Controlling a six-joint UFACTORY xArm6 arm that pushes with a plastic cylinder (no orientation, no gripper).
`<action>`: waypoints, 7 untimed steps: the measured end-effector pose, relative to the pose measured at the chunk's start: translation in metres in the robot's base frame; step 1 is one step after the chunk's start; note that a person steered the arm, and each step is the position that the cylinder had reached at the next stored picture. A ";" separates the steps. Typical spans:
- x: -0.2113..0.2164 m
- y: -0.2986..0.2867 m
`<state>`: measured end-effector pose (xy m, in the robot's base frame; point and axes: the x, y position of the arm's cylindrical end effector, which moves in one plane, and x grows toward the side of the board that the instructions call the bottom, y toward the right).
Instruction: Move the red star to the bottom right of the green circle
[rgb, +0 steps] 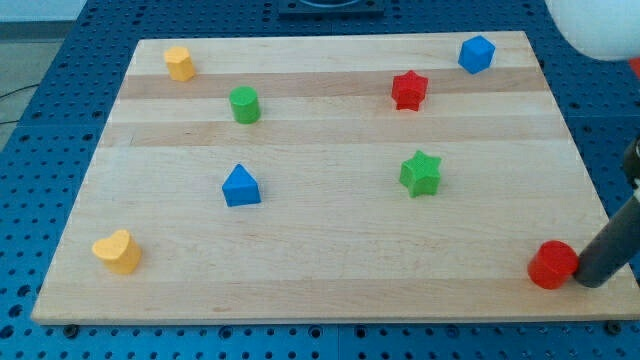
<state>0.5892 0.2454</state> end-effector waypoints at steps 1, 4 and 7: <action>0.001 0.000; -0.017 -0.059; -0.043 -0.064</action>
<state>0.5457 0.1814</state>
